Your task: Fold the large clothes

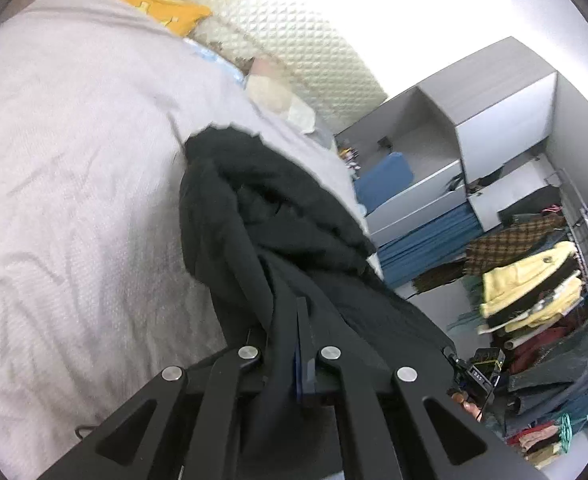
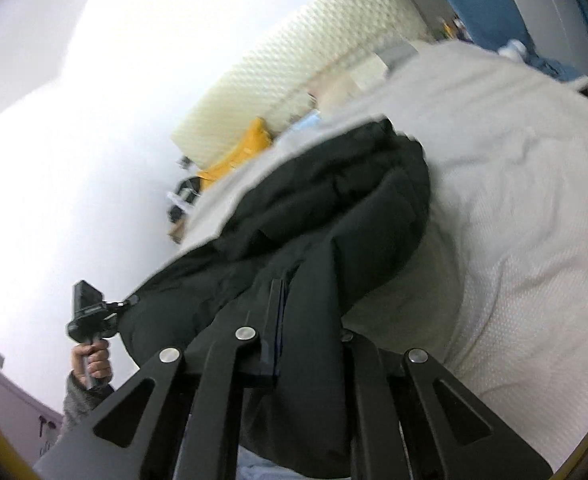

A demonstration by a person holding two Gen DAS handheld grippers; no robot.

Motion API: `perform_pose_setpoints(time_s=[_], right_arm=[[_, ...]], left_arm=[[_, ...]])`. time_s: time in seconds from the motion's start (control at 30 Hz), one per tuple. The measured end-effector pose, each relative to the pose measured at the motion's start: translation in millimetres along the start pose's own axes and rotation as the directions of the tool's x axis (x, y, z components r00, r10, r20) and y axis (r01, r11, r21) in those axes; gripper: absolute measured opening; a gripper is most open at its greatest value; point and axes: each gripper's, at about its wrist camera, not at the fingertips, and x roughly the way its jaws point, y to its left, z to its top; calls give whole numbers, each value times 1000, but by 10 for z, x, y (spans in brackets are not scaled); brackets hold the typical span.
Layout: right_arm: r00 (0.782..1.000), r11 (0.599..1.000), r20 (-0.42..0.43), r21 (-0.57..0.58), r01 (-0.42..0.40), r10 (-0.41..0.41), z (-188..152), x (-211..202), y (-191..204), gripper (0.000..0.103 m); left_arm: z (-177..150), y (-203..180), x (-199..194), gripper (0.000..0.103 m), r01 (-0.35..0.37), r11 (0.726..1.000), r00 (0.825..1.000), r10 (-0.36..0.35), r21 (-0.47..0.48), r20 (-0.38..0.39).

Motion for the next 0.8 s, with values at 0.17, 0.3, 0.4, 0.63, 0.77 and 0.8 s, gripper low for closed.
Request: perform_pose_setpoints(time_s=[0.17, 0.3, 0.4, 0.63, 0.77, 0.8], right_arm=[[999, 997, 16, -65, -34, 35, -24, -554, 342, 8], [998, 995, 29, -78, -61, 63, -65, -869, 520, 8], [997, 996, 40, -64, -60, 62, -35, -998, 611, 8], [1000, 999, 26, 38, -13, 12, 445, -688, 438, 9], [999, 995, 14, 90, 30, -31, 868, -376, 252, 9], [999, 993, 7, 106, 42, -43, 980, -286, 214, 9]], left_arm=[[-210, -341, -544, 2, -14, 991, 1000, 13, 136, 9], [-389, -517, -811, 2, -4, 985, 1000, 4, 173, -2], [-474, -670, -990, 2, -6, 976, 1000, 5, 218, 6], [-198, -784, -826, 3, -49, 976, 998, 53, 213, -15], [281, -838, -478, 3, -94, 974, 995, 101, 208, -20], [378, -836, -389, 3, -104, 972, 993, 112, 209, -25]])
